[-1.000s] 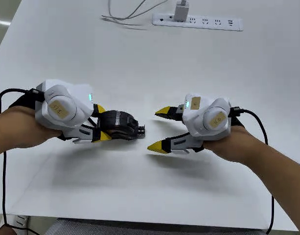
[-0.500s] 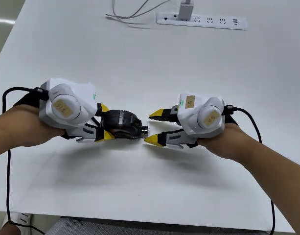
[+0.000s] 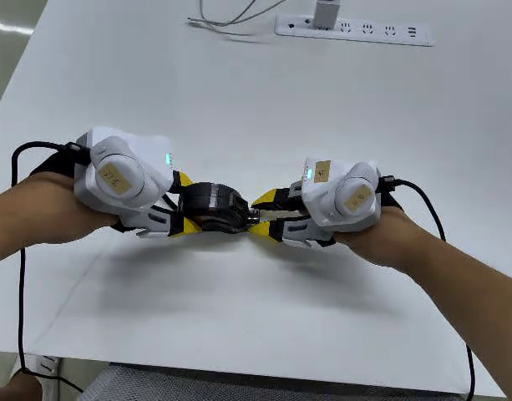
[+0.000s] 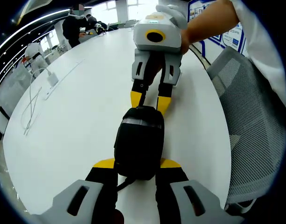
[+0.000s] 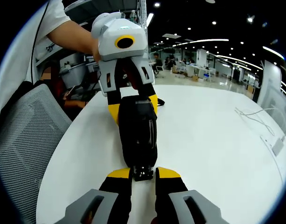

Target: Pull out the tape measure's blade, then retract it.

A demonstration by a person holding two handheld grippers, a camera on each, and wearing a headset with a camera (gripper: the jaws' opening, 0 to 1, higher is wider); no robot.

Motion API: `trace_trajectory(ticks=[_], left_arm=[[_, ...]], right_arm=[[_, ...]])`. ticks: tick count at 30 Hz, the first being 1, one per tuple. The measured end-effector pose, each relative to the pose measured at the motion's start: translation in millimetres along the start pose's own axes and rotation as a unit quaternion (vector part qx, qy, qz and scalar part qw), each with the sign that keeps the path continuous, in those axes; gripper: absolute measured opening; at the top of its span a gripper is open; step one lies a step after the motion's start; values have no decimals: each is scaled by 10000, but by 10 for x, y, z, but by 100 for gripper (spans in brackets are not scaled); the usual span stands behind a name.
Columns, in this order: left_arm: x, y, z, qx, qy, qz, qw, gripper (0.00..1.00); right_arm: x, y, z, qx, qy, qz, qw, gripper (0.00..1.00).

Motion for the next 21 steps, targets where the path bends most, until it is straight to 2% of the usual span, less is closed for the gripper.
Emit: trace_trajectory(ticks=[5,14,21], left_arm=[[0,-1,-2,-5,-8,1,10000,26],[0,-4,-3,-23,-18,-5,10000,26],[-3,-3,-1,-19,-45,7,10000,26]], right_arm=[[-11,-16,7,1,123,-98,9999,12],[6,-23,21,44,51,-199,9998,12],[4,-27,19,55,168,-257,9995,11]])
Point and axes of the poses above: the centre of the closed fingertips' face, and the gripper's own axes: y roughly backward along the fingers, x roughly to its right, z roughly out of its underside, the point moved 7 cm from there along y, roughly backward along the fingers, and after that the axes turned 4 degrees about x, right-handed, at the moved point
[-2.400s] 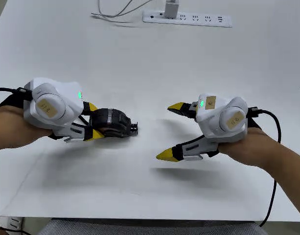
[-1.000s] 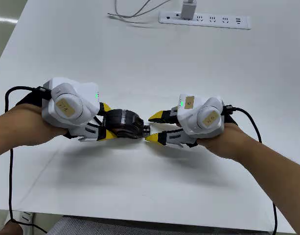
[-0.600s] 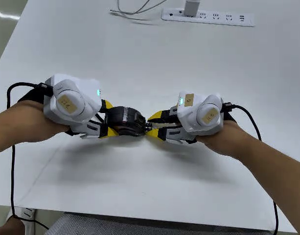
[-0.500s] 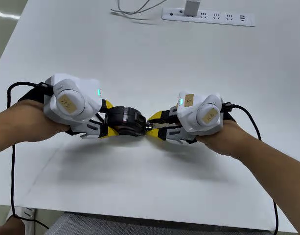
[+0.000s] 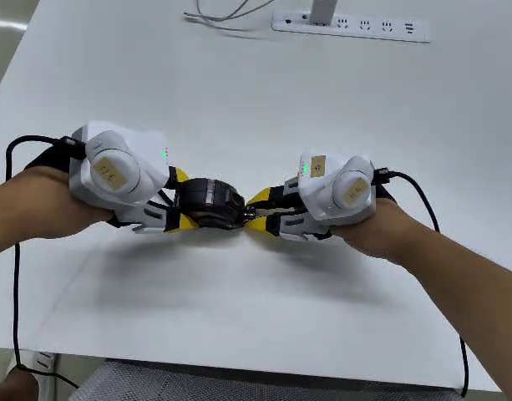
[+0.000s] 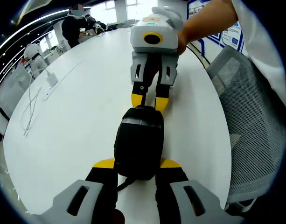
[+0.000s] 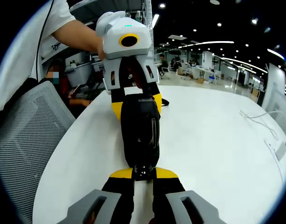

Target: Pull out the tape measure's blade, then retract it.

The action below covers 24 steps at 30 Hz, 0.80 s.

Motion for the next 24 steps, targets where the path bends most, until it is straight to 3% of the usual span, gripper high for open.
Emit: trace_trajectory(ticks=[12,24], left_arm=[[-16,0,2,10,121,53,9999,25],[-10,3,4,22,51,77,10000,25]], right_arm=[[-10,13,2,-37,82,103,9999,9],[-21,81,26,-73,88,88,9999,8]])
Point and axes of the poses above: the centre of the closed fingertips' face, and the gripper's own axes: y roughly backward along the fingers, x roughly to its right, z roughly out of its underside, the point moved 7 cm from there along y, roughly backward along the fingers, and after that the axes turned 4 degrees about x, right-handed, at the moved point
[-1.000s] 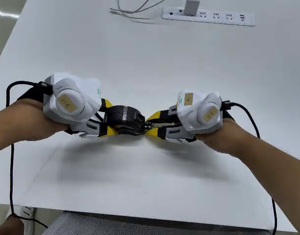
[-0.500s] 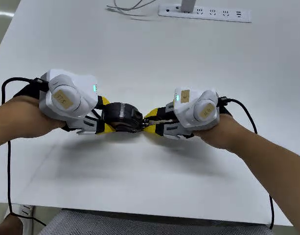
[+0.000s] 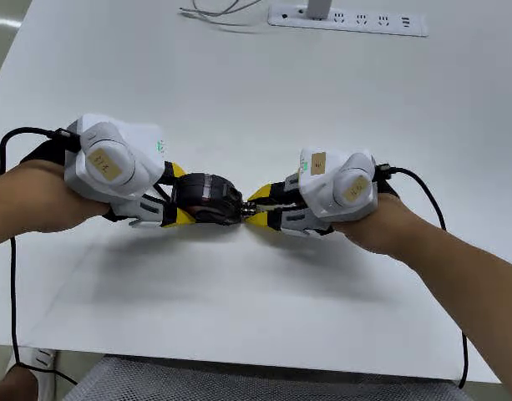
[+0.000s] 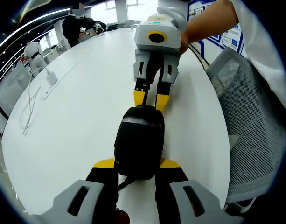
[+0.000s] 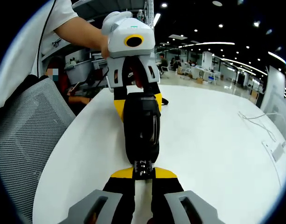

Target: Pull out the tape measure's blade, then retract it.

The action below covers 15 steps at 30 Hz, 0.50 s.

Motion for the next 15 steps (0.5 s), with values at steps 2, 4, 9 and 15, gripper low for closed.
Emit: trace_trajectory(ticks=[2,4,9,15], left_arm=[[0,-2,-2,0,4,-2,10000,25],[-2,-1,-1,-5,3,6,10000,25],[-1,2,1,-34,-27,43,10000,25],[-2,-5,-10,-40,-71,69,9999,25]], right_arm=[[1,10,6,-10,-9,4,10000,8],[4,31,6,-3,-93,22,10000,8],[-7,82,32,11,-228,51,9997,9],[-24,98,60,-1,-272,69,9996,9]])
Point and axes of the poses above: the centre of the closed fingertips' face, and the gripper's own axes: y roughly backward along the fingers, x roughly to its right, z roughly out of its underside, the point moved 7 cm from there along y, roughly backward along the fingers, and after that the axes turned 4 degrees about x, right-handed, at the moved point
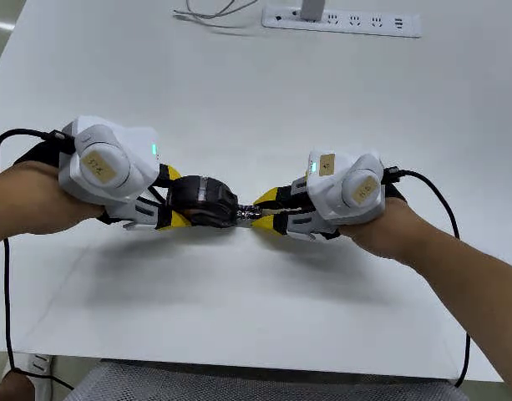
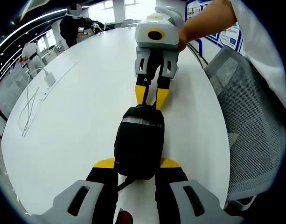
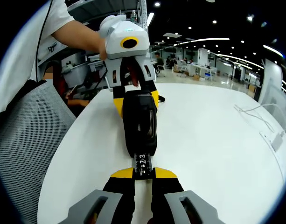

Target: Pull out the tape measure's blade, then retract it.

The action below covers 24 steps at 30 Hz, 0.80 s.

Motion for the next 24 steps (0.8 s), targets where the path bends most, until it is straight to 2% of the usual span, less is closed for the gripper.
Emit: trace_trajectory(ticks=[24], left_arm=[[-6,7,3,11,15,9,10000,25]], right_arm=[[-13,216,105,-107,69,148,9998,9]])
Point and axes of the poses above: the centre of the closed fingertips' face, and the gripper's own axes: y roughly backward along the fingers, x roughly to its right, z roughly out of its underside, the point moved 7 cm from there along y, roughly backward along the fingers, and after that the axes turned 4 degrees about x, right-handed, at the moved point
